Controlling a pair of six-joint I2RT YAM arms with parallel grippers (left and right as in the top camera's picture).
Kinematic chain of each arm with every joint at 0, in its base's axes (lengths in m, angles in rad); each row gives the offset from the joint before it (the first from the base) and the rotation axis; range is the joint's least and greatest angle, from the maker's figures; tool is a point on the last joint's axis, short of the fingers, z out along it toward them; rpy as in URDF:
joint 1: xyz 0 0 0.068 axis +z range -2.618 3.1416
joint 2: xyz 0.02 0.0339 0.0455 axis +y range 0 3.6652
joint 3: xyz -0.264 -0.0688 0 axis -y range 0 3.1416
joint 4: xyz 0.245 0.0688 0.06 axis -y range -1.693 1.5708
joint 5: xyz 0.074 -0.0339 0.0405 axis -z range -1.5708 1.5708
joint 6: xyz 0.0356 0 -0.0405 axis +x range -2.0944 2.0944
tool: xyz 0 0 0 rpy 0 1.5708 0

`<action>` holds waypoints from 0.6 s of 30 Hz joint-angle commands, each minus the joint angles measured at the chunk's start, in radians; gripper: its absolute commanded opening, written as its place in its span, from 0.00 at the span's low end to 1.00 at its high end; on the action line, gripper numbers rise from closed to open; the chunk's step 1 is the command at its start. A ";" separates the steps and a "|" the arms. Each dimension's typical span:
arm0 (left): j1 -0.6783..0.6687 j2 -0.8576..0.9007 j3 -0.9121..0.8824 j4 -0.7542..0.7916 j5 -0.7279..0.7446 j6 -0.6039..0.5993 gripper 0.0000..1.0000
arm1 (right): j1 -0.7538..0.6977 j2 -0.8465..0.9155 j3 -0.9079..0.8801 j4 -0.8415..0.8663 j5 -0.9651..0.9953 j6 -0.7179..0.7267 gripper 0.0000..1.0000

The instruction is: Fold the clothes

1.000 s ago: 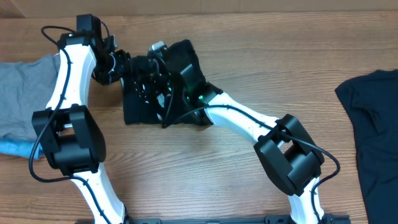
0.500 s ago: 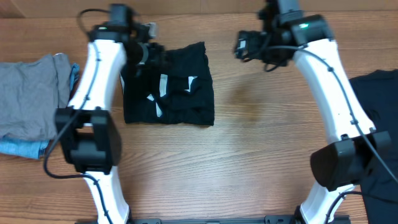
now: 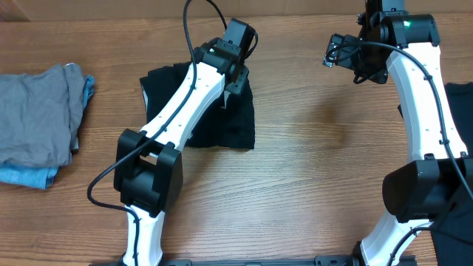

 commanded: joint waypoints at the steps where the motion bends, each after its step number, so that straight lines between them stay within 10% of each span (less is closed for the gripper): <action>1: -0.003 0.071 -0.013 -0.024 -0.020 0.151 0.67 | 0.002 -0.023 0.014 0.002 0.009 -0.004 1.00; 12: -0.002 0.111 -0.018 -0.028 0.018 0.230 0.66 | 0.002 -0.023 0.014 0.002 0.009 -0.004 1.00; 18: -0.001 0.111 -0.018 0.060 0.005 0.219 0.47 | 0.002 -0.023 0.014 0.002 0.009 -0.004 1.00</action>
